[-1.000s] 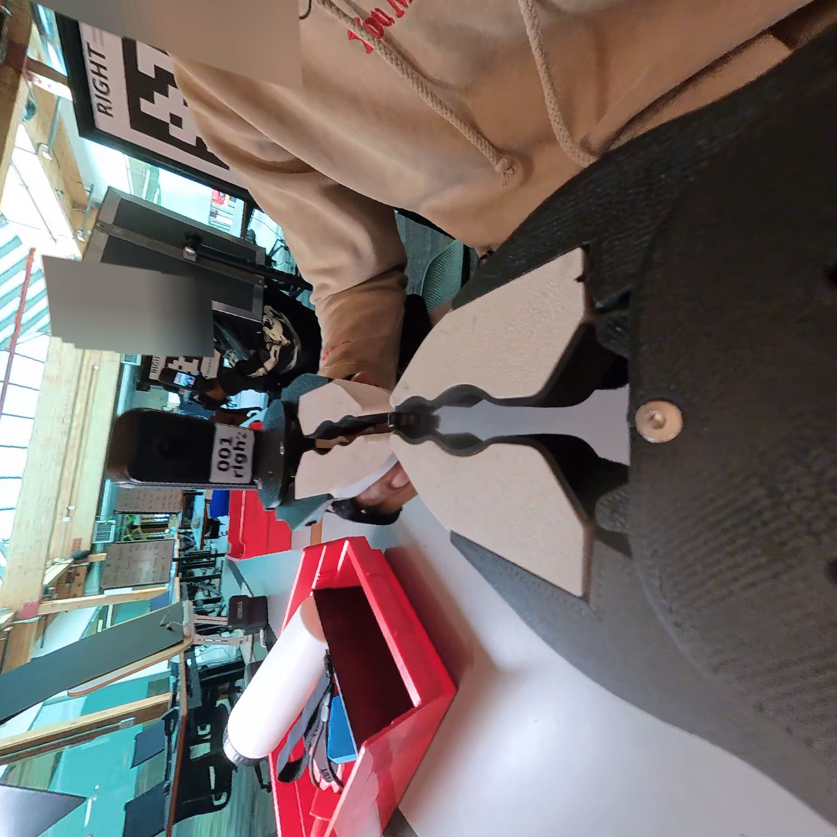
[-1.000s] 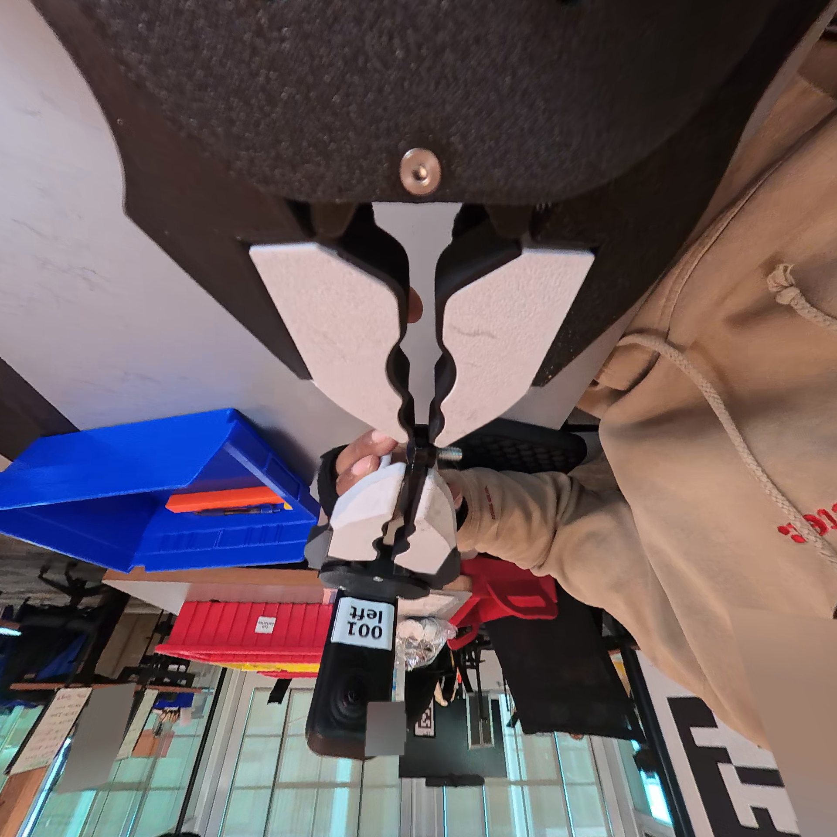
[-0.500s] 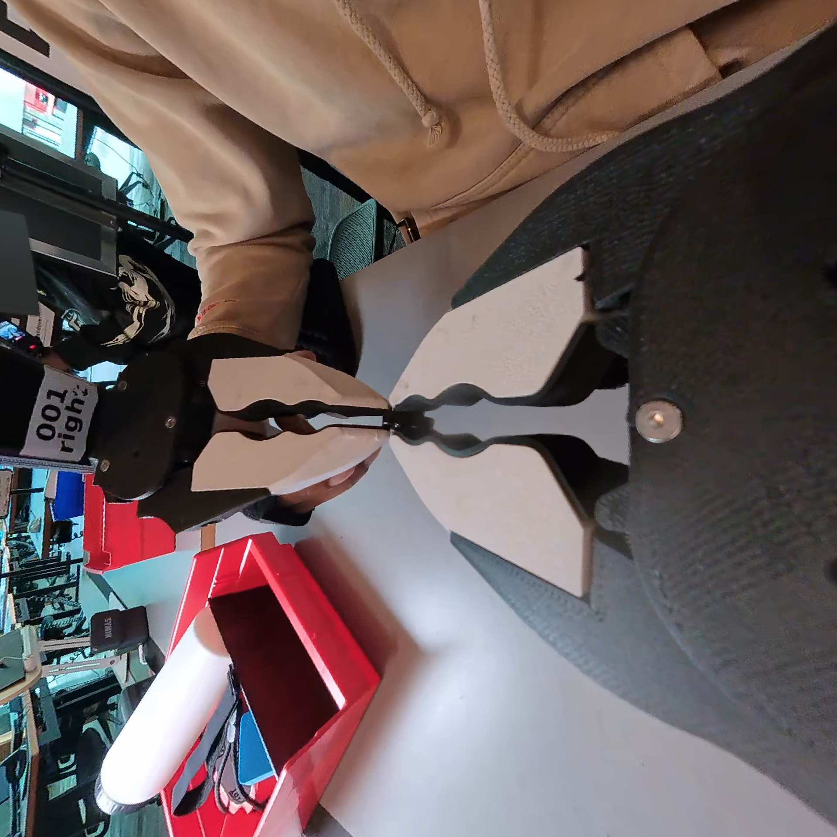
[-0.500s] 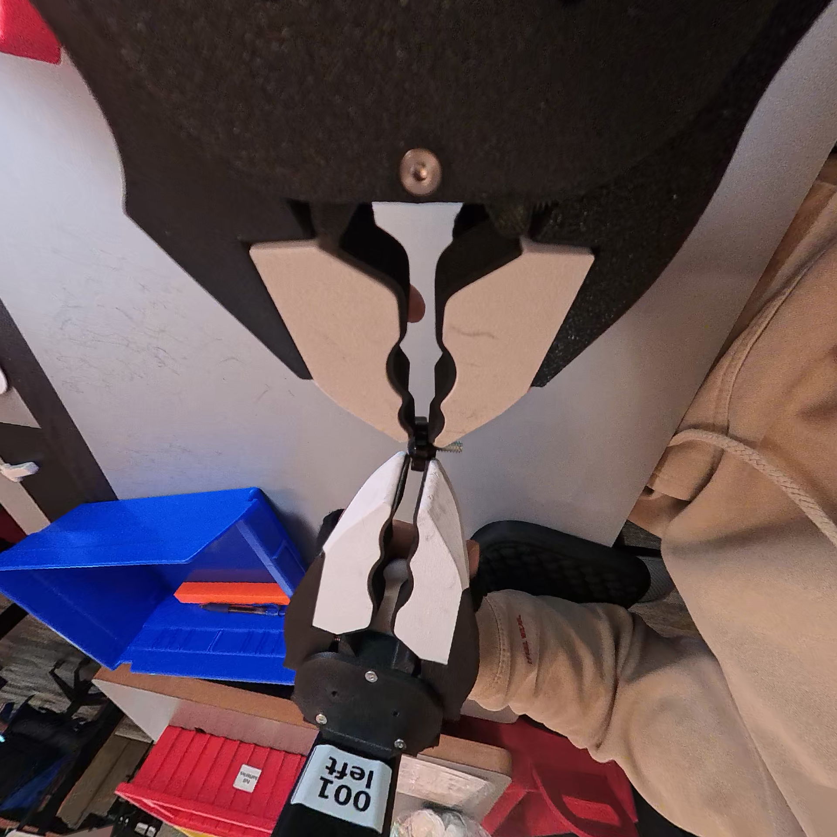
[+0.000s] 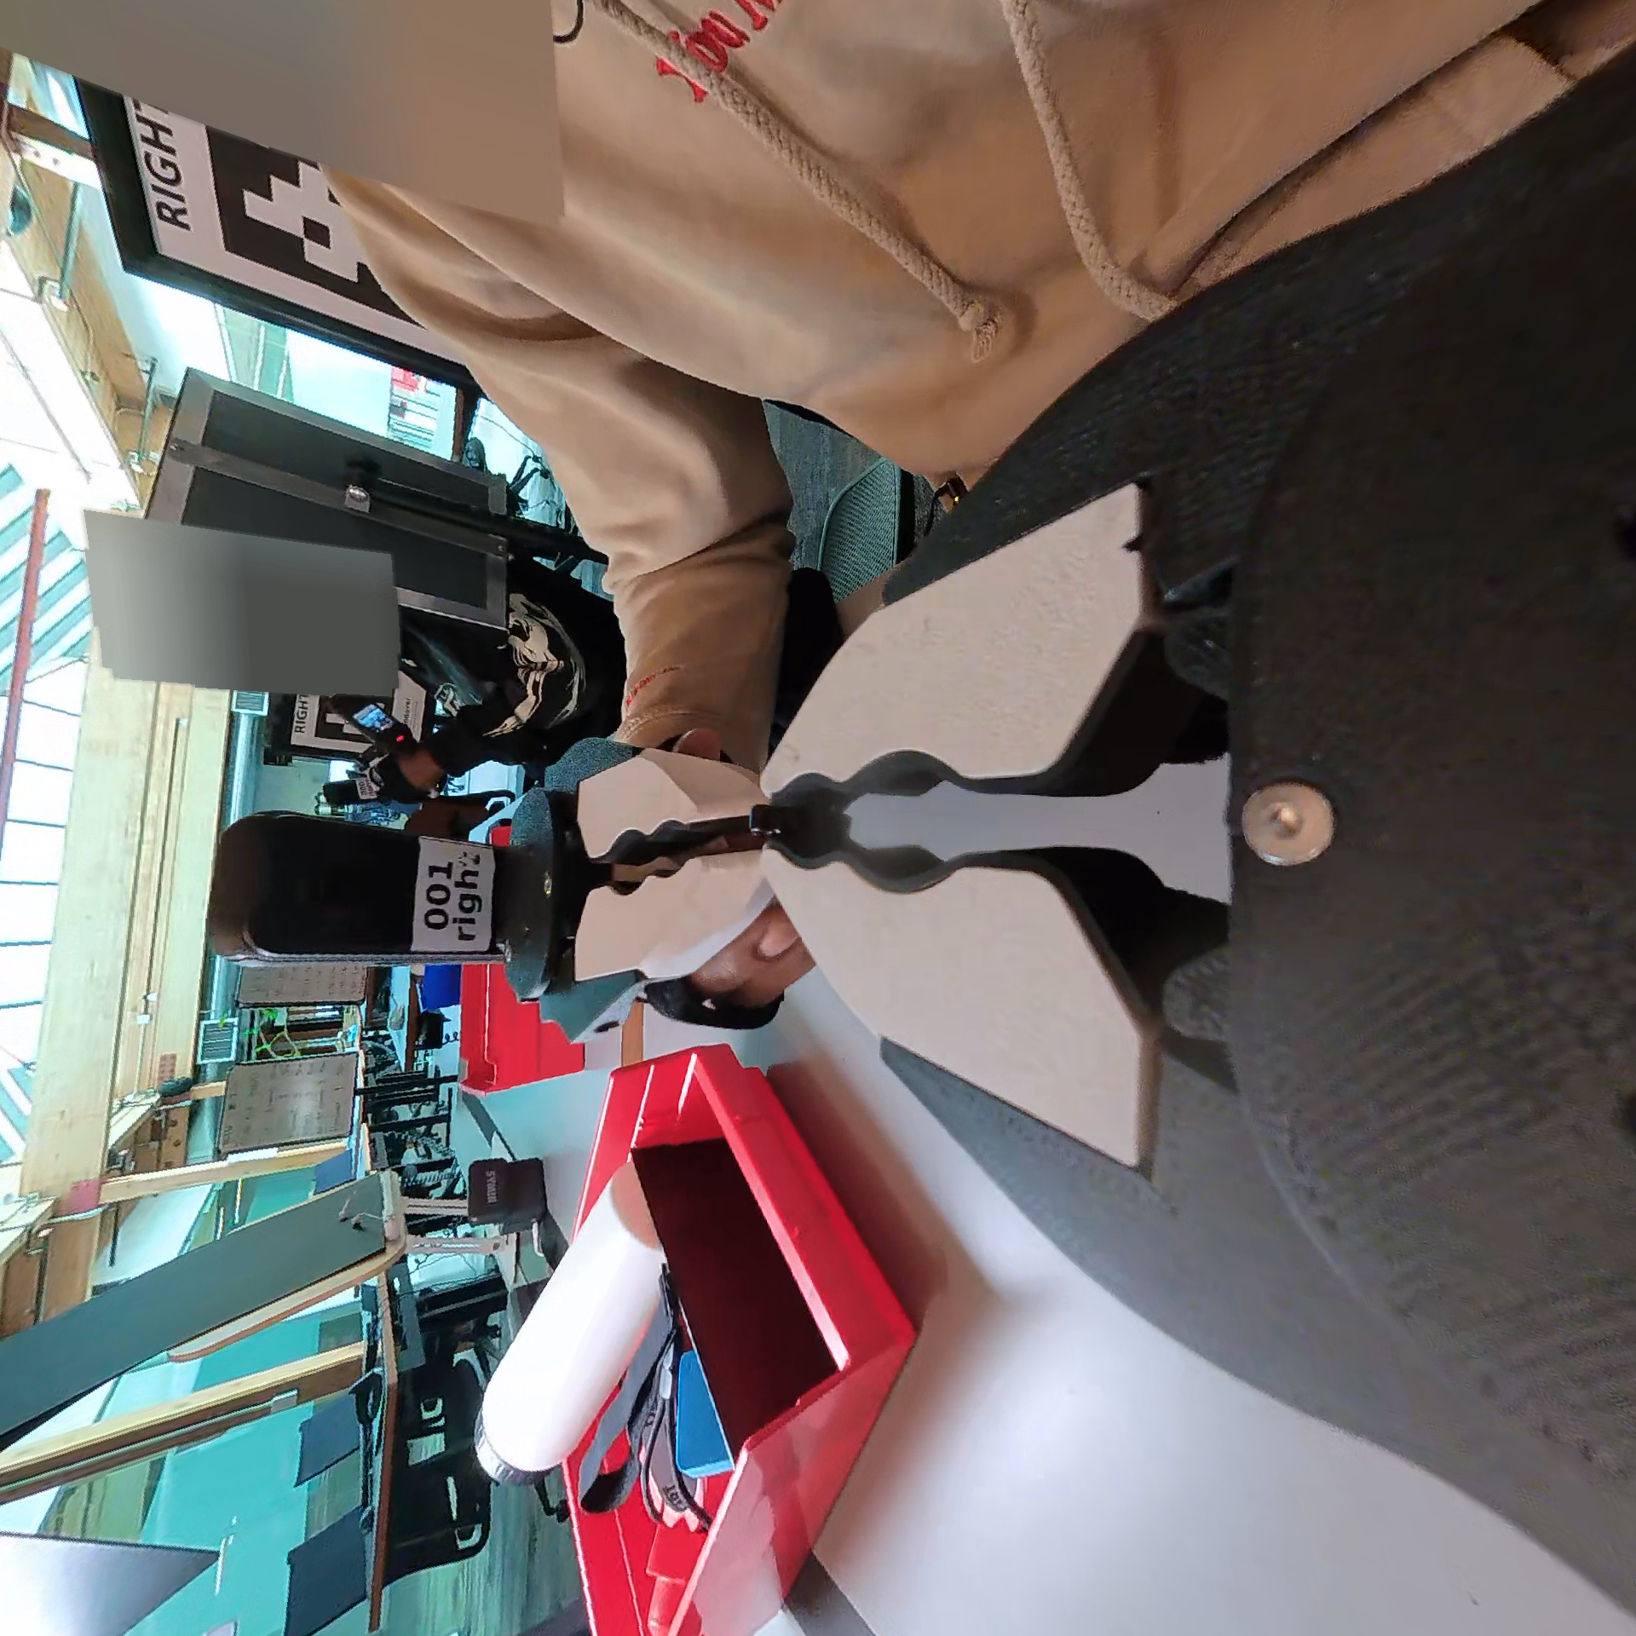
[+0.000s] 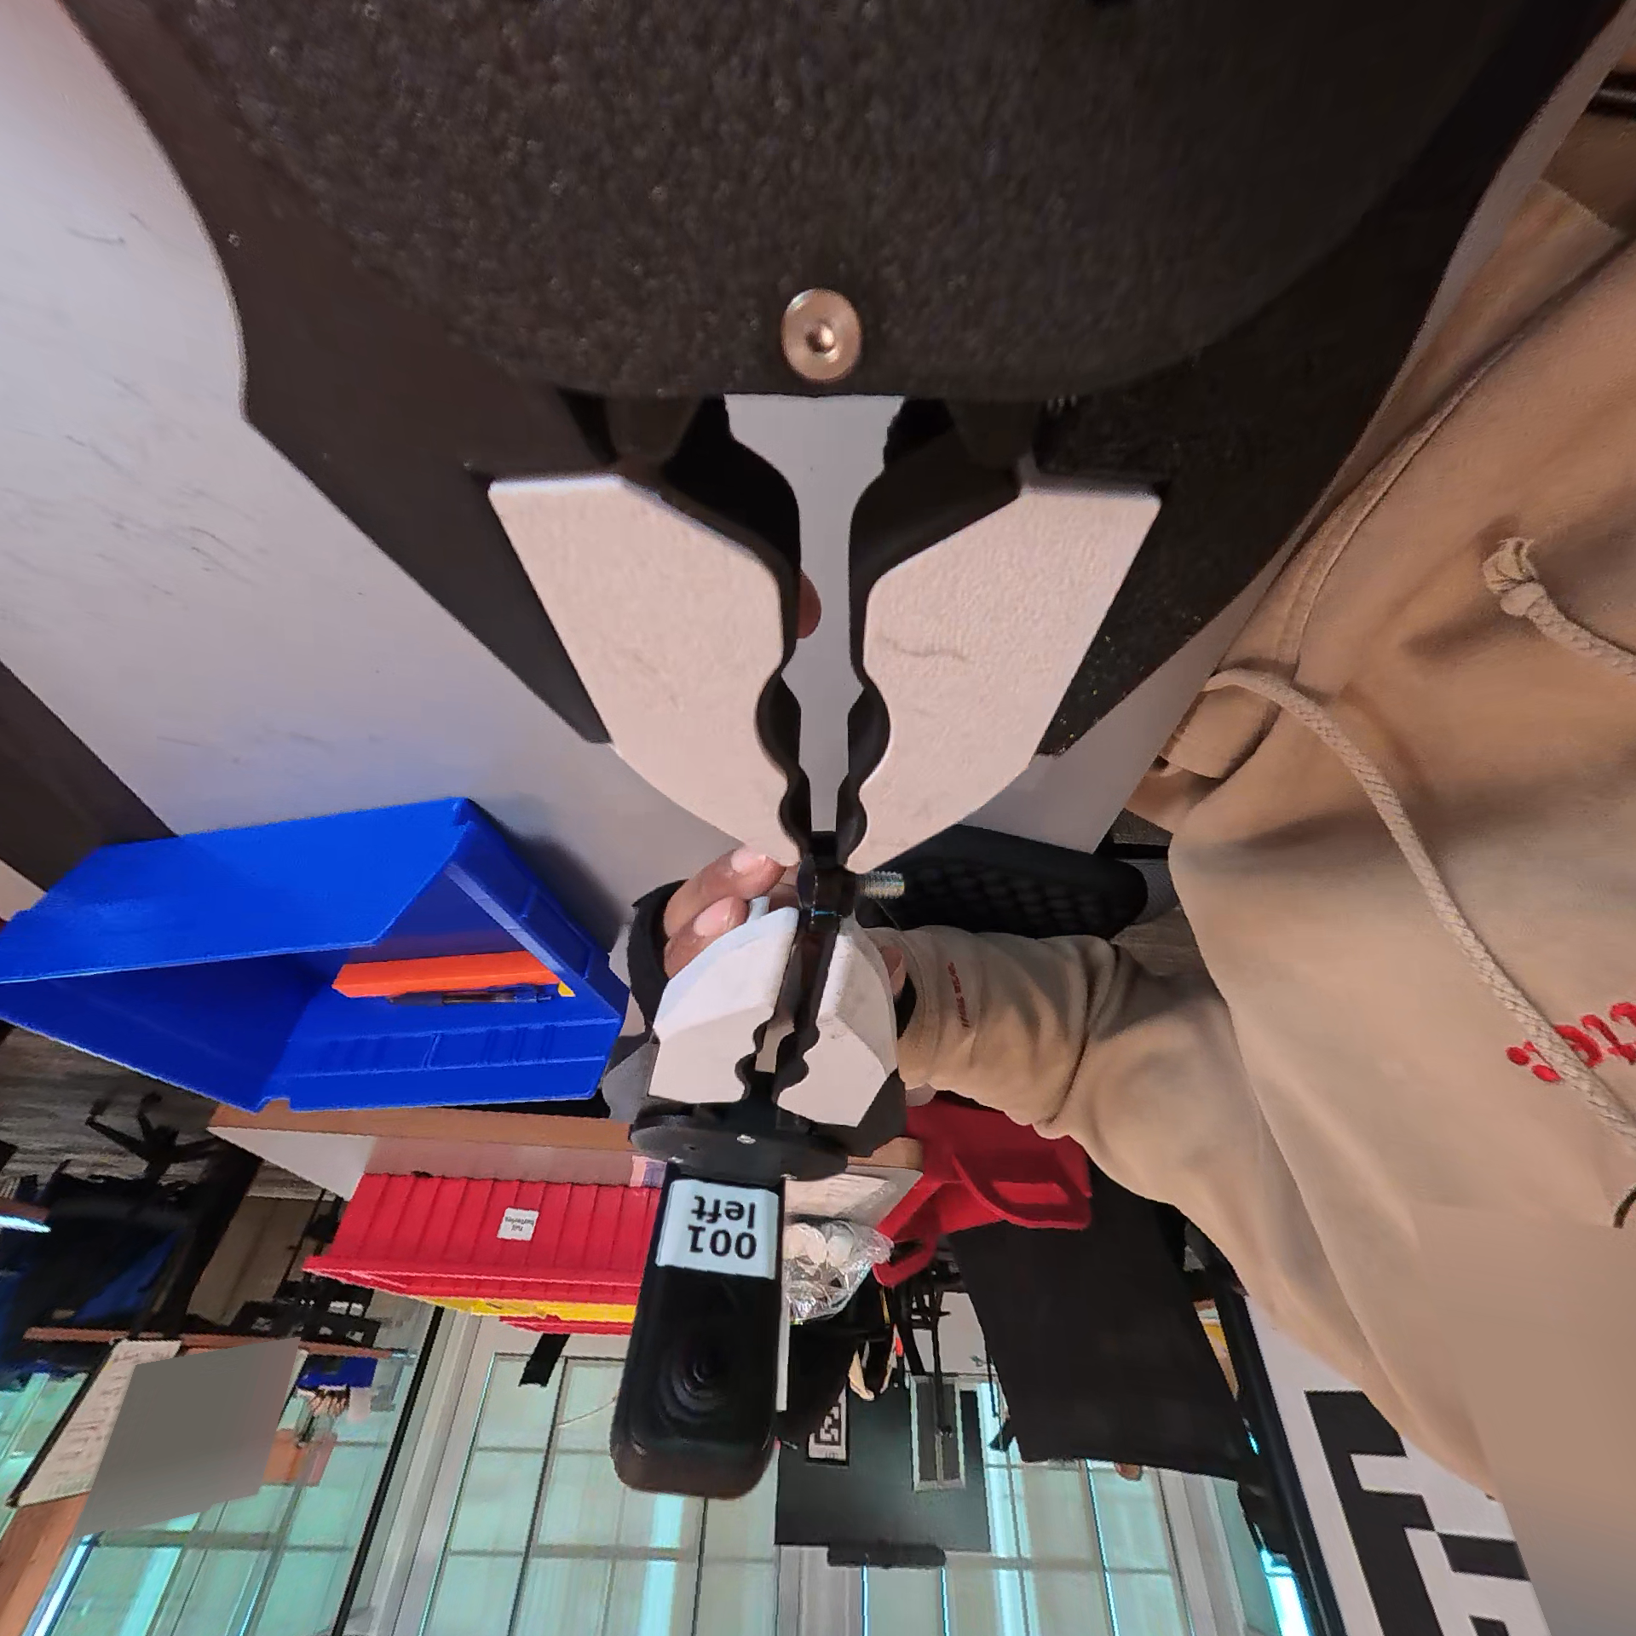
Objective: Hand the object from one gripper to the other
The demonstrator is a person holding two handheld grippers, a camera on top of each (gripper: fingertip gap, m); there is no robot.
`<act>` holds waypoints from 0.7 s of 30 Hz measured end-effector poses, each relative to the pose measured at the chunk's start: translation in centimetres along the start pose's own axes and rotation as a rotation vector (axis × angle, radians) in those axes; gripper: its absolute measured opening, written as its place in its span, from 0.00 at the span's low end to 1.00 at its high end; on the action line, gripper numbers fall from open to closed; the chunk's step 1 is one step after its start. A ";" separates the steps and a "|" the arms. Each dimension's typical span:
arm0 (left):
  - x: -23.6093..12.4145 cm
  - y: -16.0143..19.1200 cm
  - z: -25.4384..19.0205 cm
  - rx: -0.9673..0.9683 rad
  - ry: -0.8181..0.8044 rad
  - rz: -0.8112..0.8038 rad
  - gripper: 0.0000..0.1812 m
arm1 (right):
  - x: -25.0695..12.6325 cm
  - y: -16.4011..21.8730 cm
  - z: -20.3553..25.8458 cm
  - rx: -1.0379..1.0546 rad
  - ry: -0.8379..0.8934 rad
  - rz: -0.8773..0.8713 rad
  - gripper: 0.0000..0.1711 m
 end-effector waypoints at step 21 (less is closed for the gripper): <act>0.4 3.2 0.7 0.032 -0.081 0.248 0.05 | 0.4 2.5 1.0 -0.168 -0.001 0.328 0.03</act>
Point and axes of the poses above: each gripper's, where its closed fingertips meet, x out along the fingers, y out of its underside, z = x × y across the jaws, the point moved 1 cm from there along -x, back along the fingers, and after that the axes turned 13 degrees about -x, right-handed, at the moved point
